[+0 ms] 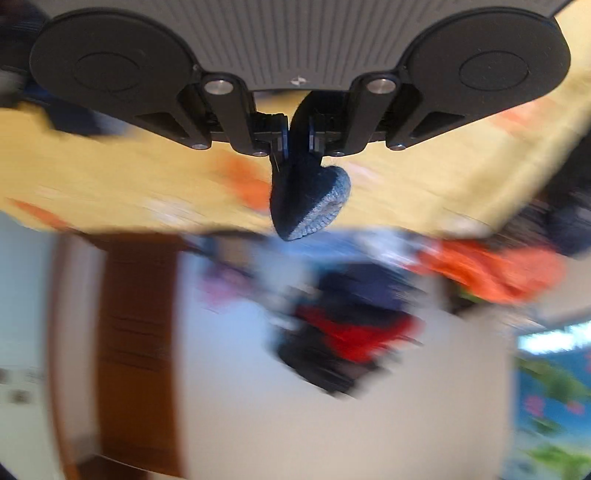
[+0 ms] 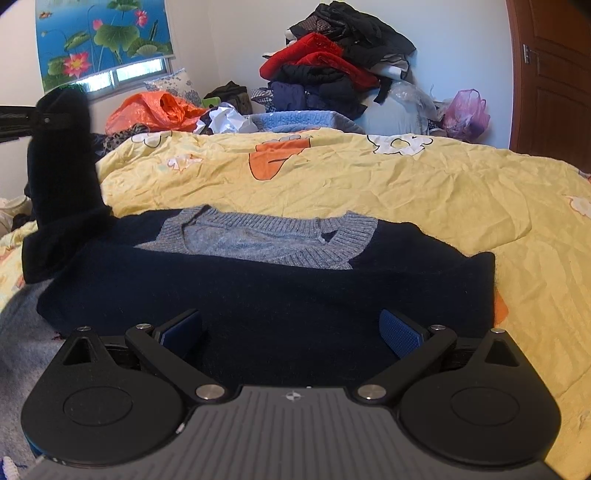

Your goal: Fold small clothes

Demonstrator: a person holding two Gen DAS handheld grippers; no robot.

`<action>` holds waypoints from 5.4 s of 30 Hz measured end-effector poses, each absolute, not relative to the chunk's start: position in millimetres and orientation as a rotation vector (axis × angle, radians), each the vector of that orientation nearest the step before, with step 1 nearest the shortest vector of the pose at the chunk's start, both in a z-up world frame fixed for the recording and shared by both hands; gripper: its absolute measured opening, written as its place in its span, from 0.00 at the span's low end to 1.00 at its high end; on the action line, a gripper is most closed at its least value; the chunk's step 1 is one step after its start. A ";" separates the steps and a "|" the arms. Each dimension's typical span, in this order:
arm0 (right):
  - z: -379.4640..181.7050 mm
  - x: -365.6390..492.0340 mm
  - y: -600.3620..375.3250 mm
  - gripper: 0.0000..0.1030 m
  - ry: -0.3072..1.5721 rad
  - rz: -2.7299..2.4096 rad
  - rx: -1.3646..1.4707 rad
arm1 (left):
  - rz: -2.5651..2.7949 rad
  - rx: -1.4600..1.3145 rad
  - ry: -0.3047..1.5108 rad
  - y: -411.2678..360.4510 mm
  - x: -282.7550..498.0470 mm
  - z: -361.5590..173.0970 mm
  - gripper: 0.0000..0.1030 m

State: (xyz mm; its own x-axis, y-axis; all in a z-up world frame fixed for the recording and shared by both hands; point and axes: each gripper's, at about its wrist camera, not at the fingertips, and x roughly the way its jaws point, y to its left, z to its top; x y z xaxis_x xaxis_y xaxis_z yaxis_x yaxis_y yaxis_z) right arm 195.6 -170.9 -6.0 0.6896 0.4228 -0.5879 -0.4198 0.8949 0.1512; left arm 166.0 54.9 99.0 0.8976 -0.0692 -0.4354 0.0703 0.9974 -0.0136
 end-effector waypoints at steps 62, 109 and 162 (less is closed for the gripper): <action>79.8 218.9 -201.2 0.16 0.821 0.362 -0.116 | -0.134 -0.409 0.458 180.4 35.7 86.8 0.96; -2.6 80.5 -209.1 0.97 0.703 0.376 -0.163 | 0.022 0.036 0.700 122.7 48.3 5.8 0.76; 17.0 -27.3 -292.5 0.04 0.798 0.271 -0.030 | -0.033 -0.283 0.771 170.8 -88.3 7.2 0.03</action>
State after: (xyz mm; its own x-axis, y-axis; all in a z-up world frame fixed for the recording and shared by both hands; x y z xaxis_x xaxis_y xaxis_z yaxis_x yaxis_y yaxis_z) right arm -27.3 -292.5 17.0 0.6653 0.2286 -0.7107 -0.2509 0.9651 0.0756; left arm -88.3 170.8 7.2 0.7189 -0.1326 -0.6823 -0.0736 0.9616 -0.2645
